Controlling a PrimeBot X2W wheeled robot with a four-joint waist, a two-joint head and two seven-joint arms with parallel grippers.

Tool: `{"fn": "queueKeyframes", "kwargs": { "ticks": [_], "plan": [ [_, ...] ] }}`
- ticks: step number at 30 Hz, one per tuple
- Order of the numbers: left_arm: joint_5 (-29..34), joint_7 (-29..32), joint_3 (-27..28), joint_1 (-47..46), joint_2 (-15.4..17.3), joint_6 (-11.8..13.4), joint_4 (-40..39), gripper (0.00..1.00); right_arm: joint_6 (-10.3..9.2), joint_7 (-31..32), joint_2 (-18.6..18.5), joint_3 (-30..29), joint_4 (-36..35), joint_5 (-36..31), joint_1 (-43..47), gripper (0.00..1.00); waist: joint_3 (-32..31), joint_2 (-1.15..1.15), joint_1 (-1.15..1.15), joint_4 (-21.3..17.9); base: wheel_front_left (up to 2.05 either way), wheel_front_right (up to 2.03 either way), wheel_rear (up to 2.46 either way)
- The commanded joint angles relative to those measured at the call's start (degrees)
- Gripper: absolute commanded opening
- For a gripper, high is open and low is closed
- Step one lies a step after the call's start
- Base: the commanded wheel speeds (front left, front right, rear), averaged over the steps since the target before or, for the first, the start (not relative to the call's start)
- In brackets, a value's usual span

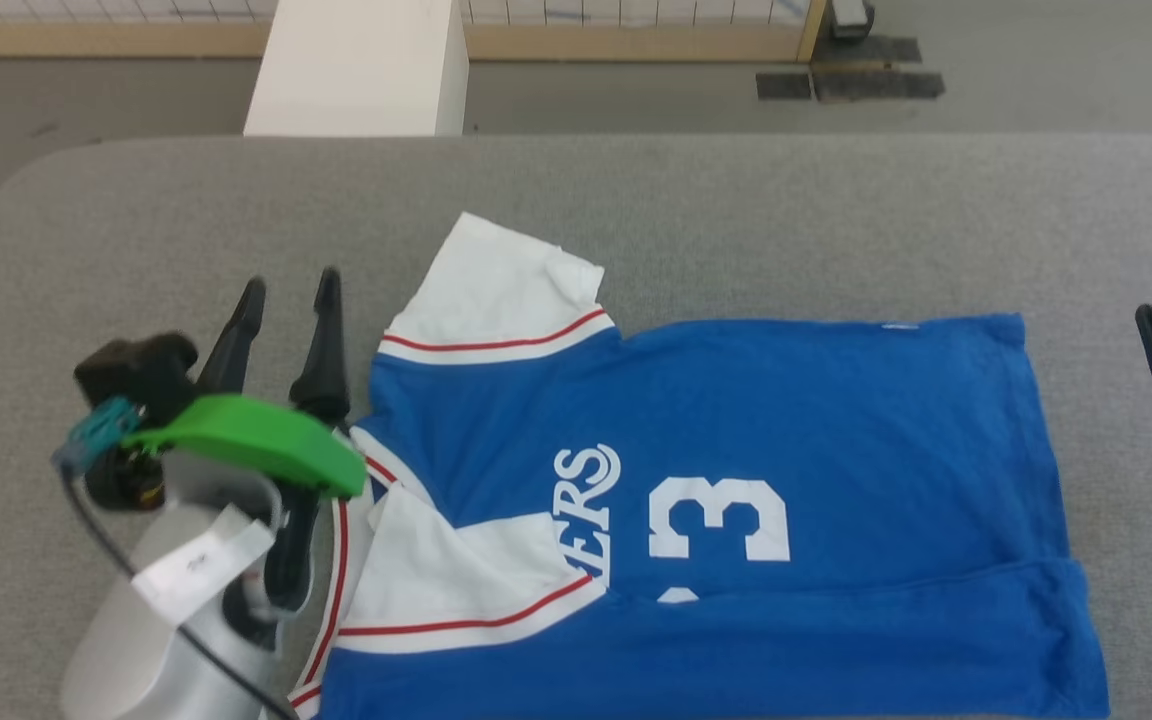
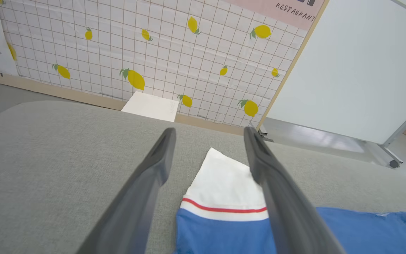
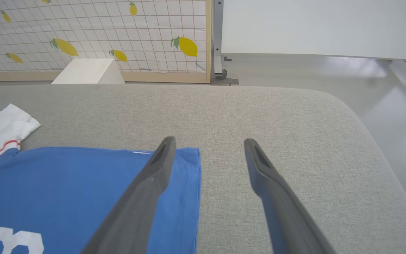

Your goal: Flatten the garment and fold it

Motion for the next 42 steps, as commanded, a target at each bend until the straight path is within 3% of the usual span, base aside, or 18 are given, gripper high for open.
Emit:
{"fn": "queueKeyframes", "kwargs": {
  "ticks": [1, 9, 13, 23, 31, 32, 33, 34, 38, 42],
  "plan": [
    [1.37, -1.37, -1.1, -6.31, -1.6, -1.82, 4.71, 1.0, -0.09, -0.75, 0.28, 0.47, 0.16, 0.02, -2.63, 1.0, 5.79, 0.0, 0.0, -0.31, 0.0, 0.0, 0.0],
    [2.39, 1.84, -3.68, -22.26, -4.41, -4.44, 17.95, 1.0, -0.09, -0.65, 0.08, 3.35, -1.44, 0.41, -7.99, 1.0, 12.85, 0.0, 0.0, -1.84, 0.0, 0.0, 0.0],
    [3.39, 7.18, -5.31, -30.59, -4.38, -4.93, 25.34, 1.0, -0.09, -0.61, 0.19, 5.81, -3.06, 0.56, -10.33, 1.0, 15.75, 0.0, 0.0, -3.2, 0.0, 0.0, 0.0],
    [4.97, 38.25, -11.13, -48.1, -2.83, -2.42, 40.83, 1.0, -0.09, -0.35, -0.06, 8.68, -5.85, 1.07, -12.05, 1.0, 20.26, 0.0, 0.0, -5.99, 0.0, 0.0, 0.0],
    [5.78, 56.7, -15.8, -50.69, -2.89, -1.85, 43.97, 1.0, -0.09, -0.5, -0.3, 7.85, -6.72, 0.8, -11.5, 1.0, 21.89, 0.0, 0.0, -6.55, 0.0, 0.0, 0.0],
    [5.23, 58.15, -15.8, -50.32, -3.06, -2.03, 43.89, 0.94, -0.09, -0.47, -0.36, 7.75, -6.82, 0.79, -11.48, 1.0, 21.98, 0.0, 0.0, -6.54, 0.0, 0.0, 0.0],
    [4.39, 59.16, -15.48, -49.88, -3.25, -2.22, 43.47, 0.28, -0.09, -0.43, -0.44, 7.57, -6.96, 0.82, -11.45, 1.0, 22.07, 0.0, 0.0, -6.48, 0.0, 0.0, 0.0],
    [4.08, 59.48, -15.41, -49.56, -3.26, -2.33, 42.98, 0.0, -0.09, -0.37, -0.5, 7.39, -7.05, 0.82, -11.4, 1.0, 22.1, 0.0, 0.0, -6.4, 0.0, 0.0, 0.0],
    [2.53, 57.79, -14.12, -48.18, -3.33, -2.36, 40.1, 0.0, -0.09, 0.86, -1.12, 6.45, -7.18, 0.33, -10.99, 1.0, 21.97, 0.0, 0.0, -5.73, 0.0, 0.0, 0.0],
    [0.58, 53.84, -11.68, -47.82, -3.64, -2.42, 36.52, 0.0, -0.09, 6.17, -2.84, 6.79, -6.95, -0.67, -11.12, 1.0, 21.86, 0.0, 0.0, -4.99, 0.0, 0.0, 0.0]
  ]
}}
